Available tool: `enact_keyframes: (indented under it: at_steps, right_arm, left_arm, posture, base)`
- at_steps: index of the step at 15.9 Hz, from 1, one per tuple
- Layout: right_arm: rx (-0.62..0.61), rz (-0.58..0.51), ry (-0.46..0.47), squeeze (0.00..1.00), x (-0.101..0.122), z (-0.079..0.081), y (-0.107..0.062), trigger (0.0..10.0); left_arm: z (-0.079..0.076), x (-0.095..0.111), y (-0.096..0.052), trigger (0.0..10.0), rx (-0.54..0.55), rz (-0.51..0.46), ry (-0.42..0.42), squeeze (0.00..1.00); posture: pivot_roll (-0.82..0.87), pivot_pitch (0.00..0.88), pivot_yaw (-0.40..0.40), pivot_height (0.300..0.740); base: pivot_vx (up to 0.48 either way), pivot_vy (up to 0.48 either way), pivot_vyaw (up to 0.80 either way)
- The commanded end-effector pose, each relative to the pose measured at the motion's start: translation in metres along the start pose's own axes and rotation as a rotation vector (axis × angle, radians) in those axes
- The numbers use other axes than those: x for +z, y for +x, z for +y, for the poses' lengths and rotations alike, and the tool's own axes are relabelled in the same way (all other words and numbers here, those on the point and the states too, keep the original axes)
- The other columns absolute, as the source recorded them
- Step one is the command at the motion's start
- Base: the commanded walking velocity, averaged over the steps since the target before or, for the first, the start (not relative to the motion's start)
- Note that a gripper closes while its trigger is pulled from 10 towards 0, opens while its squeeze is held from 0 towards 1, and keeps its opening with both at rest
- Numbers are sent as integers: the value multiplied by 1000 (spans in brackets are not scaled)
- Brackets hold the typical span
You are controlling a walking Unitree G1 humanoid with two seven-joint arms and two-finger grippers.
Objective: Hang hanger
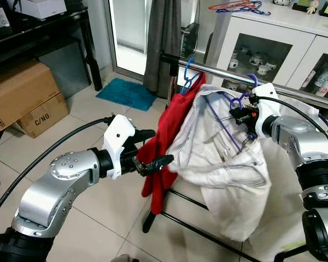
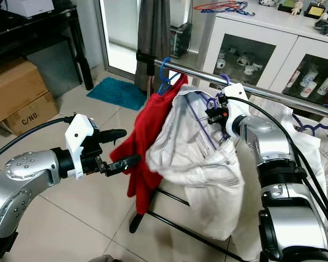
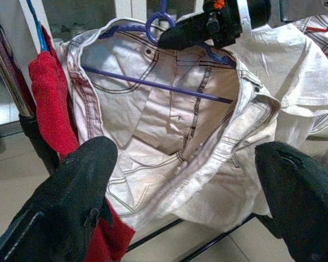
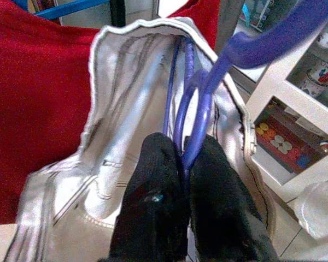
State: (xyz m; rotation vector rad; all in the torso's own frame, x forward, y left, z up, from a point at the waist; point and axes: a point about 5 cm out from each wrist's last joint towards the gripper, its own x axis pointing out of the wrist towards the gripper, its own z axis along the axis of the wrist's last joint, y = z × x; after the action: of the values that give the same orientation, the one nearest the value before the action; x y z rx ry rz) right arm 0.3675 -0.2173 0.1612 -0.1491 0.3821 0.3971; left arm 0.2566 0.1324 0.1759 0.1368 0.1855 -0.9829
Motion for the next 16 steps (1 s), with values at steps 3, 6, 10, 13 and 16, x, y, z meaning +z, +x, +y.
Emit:
enact_keyframes:
  at_steps: [3,6,10,13,16]
  right_arm:
    - [14,-40,-7,0,11,1,1,0]
    - [26,-60,-7,0,12,5,2,0]
    - [32,-73,-9,0,13,7,2,0]
    - [24,-108,-6,0,16,7,-1,0]
    - [3,-171,-13,0,25,2,-16,0]
  left_arm:
    - [-2,-1,3,10000,-1,7,12,0]
    - [-2,-2,3,10000,1,7,12,0]
    - [-2,-2,3,10000,-2,8,15,0]
    - [-4,-3,3,10000,1,8,18,0]
    - [-2,-5,3,10000,59,16,-5,0]
  posture:
    - [3,0,-42,740]
    - [3,0,-47,740]
    - [3,0,-46,740]
    - [4,0,-48,740]
    - [7,0,-56,740]
  base:
    - [0,0,0]
    - [0,0,0]
    - [0,0,0]
    - [0,0,0]
    - [0,0,0]
